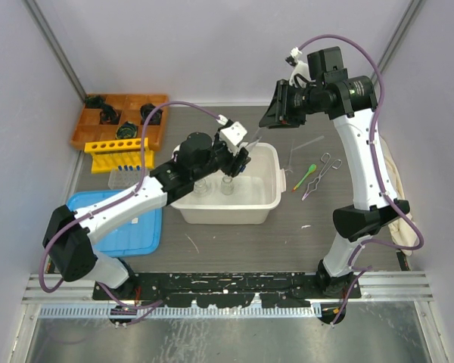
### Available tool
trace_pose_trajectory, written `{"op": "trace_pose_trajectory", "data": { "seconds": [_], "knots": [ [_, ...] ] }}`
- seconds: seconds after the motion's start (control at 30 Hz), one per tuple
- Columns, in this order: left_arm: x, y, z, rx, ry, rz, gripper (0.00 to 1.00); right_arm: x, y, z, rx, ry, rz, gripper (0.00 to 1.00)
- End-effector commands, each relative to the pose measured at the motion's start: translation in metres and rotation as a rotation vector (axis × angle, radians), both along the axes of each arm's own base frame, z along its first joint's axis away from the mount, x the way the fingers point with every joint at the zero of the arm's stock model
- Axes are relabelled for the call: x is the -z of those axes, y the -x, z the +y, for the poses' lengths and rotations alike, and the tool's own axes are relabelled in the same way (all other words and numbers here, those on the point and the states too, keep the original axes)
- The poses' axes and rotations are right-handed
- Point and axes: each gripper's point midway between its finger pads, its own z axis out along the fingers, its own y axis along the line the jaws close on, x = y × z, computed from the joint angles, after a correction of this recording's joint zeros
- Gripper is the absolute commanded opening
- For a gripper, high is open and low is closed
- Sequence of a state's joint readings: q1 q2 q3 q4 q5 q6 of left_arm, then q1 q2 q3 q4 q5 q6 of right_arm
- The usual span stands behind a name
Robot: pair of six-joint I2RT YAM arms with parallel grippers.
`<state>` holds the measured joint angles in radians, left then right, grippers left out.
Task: Organize the chemistry lab equipment
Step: Place the chemistry item in the storage box.
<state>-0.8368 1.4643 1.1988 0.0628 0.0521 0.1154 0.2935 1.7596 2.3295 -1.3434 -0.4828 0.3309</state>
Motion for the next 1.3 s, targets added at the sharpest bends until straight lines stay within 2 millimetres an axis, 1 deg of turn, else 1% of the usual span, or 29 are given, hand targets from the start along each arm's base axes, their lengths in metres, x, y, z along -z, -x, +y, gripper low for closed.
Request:
{"op": "trace_pose_trajectory", "data": {
  "seconds": [0.0,0.07,0.17,0.27,0.37,0.43,0.5,0.57,0.63,0.73,0.83,0.97,1.07,1.27],
  "knots": [
    [-0.038,-0.004,-0.004,-0.026,0.100,-0.040,0.56,-0.007,-0.001,-0.005,0.019,0.027,-0.049,0.17],
    [-0.046,-0.005,-0.003,-0.046,0.133,-0.034,0.59,-0.004,-0.002,-0.005,0.026,0.044,-0.050,0.16],
    [-0.064,-0.007,0.000,-0.074,0.185,-0.034,0.62,0.002,-0.004,-0.007,0.040,0.085,-0.053,0.15],
    [-0.088,-0.007,0.005,-0.104,0.239,-0.040,0.67,0.009,-0.005,-0.006,0.055,0.137,-0.059,0.15],
    [-0.112,-0.010,0.014,-0.150,0.282,-0.052,0.71,0.014,-0.007,-0.003,0.061,0.178,-0.071,0.15],
    [-0.118,-0.016,0.023,-0.189,0.283,-0.038,0.72,0.018,-0.010,-0.003,0.075,0.213,-0.099,0.14],
    [-0.122,-0.024,0.034,-0.237,0.297,-0.013,0.72,0.030,-0.012,-0.007,0.091,0.258,-0.102,0.15],
    [-0.121,-0.035,0.048,-0.281,0.327,0.047,0.72,0.042,-0.014,-0.011,0.109,0.283,-0.100,0.15],
    [-0.115,-0.049,0.065,-0.335,0.366,0.122,0.71,0.050,-0.015,-0.014,0.126,0.290,-0.107,0.15],
    [-0.103,-0.066,0.090,-0.414,0.414,0.202,0.69,0.056,-0.016,-0.017,0.150,0.291,-0.133,0.15],
    [-0.096,-0.075,0.107,-0.462,0.410,0.219,0.68,0.060,-0.019,-0.020,0.166,0.297,-0.147,0.14],
    [-0.083,-0.086,0.121,-0.511,0.399,0.272,0.66,0.059,-0.023,-0.021,0.183,0.294,-0.196,0.14],
    [-0.078,-0.089,0.124,-0.517,0.401,0.285,0.66,0.060,-0.026,-0.022,0.194,0.306,-0.227,0.14],
    [-0.066,-0.099,0.131,-0.547,0.409,0.384,0.64,0.076,-0.028,-0.023,0.191,0.343,-0.245,0.15]
  ]
}}
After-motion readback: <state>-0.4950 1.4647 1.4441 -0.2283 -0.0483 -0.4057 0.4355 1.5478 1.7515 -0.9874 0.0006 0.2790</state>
